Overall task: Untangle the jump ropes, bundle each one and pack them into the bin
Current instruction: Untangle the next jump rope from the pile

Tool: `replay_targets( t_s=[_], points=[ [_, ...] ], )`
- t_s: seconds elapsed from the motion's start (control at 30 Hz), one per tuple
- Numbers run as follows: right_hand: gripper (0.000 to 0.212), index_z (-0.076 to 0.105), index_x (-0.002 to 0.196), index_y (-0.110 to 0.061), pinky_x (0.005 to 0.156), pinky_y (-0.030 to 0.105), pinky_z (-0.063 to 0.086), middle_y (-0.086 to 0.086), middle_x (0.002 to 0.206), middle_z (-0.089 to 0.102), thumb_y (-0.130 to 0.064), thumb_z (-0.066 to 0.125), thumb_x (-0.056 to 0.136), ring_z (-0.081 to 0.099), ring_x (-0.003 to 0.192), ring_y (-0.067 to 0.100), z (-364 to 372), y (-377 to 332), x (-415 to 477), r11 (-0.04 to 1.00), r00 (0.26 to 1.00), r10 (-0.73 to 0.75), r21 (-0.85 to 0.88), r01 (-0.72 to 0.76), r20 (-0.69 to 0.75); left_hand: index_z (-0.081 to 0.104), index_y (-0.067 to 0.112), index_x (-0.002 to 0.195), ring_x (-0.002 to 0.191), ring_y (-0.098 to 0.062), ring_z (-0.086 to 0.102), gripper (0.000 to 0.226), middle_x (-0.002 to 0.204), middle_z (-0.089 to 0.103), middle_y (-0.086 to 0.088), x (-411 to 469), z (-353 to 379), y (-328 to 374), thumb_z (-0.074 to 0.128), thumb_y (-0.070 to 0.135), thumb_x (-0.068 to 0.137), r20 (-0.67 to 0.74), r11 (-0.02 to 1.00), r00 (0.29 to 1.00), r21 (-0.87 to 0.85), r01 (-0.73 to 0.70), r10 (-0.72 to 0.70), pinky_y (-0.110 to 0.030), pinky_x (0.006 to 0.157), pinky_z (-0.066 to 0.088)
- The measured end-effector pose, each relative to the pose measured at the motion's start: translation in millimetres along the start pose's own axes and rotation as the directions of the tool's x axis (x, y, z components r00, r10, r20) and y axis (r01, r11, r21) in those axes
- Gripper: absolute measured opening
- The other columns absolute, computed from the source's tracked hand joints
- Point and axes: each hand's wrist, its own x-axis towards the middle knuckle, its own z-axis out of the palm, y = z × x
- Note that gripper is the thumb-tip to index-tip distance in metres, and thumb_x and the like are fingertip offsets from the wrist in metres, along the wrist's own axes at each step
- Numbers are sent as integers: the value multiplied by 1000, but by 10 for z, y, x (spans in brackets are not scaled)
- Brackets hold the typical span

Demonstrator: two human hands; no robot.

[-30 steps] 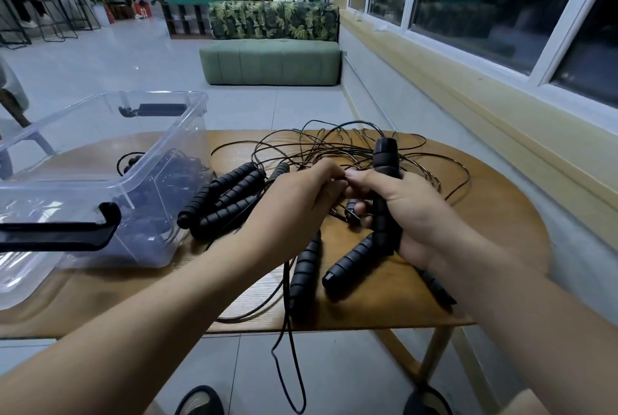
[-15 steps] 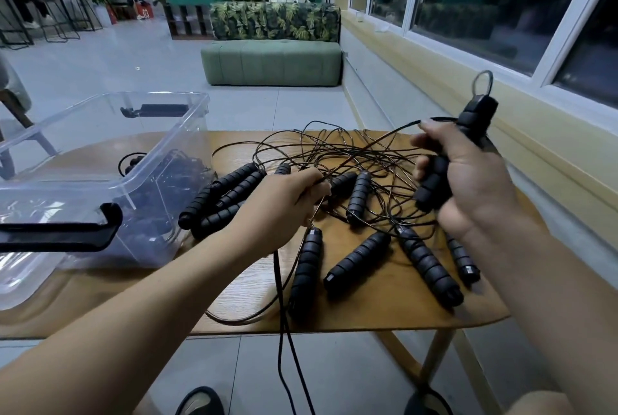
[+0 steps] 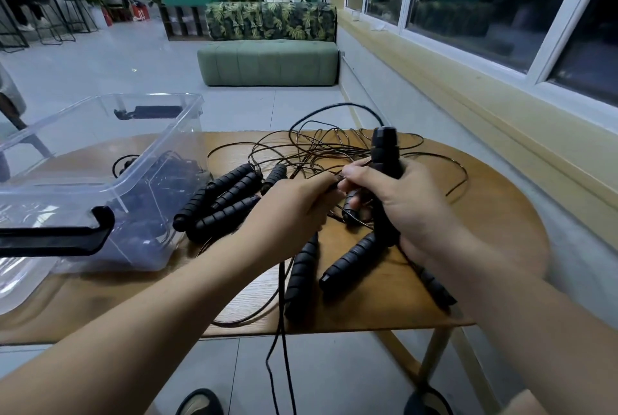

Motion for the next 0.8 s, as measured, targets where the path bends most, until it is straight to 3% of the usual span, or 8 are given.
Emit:
replay_targets(
  t_s=[0.2, 0.37, 0.57, 0.67, 0.8],
  points=[
    [7, 74, 99, -9, 57, 25, 50, 8, 85, 79, -15, 77, 97, 64, 63, 16, -305, -269, 73, 979, 975, -127, 133, 152, -179, 60, 24, 92, 68, -7, 60, 18, 73, 67, 9, 10, -23, -165, 57, 33, 108, 36, 997, 996, 34, 76, -78, -39, 66, 51],
    [35, 70, 122, -2, 52, 24, 46, 3, 83, 77, -24, 79, 96, 61, 59, 13, -491, -341, 113, 960, 946, -142, 195, 204, -290, 56, 37, 89, 65, -1, 60, 20, 68, 66, 12, 4, -30, -334, 54, 36, 109, 96, 983, 980, 72, 168, -175, -34, 65, 51],
    [22, 73, 110, -4, 57, 24, 50, 10, 92, 80, -21, 78, 97, 61, 62, 14, -308, -247, 33, 978, 982, -104, 162, 129, -158, 51, 32, 93, 71, -22, 58, 26, 76, 62, 1, 53, -50, -242, 43, 47, 111, 55, 973, 978, 130, 193, -201, -41, 67, 52],
    [15, 76, 106, -8, 58, 27, 50, 16, 96, 80, -20, 78, 97, 62, 62, 17, -172, -150, 1, 992, 997, -71, 105, 75, -42, 48, 33, 90, 69, -20, 57, 23, 72, 63, 5, 38, -70, -103, 46, 43, 112, 58, 984, 988, 108, 138, -145, -40, 64, 48],
    [17, 74, 107, -2, 53, 31, 45, 14, 88, 78, -15, 78, 97, 63, 58, 19, -4, -14, -47, 998, 999, -37, 51, 36, 21, 50, 31, 100, 58, -16, 43, 22, 60, 46, 11, 21, -67, 110, 41, 48, 111, 22, 992, 999, 122, 35, -38, -36, 54, 35]
  ],
)
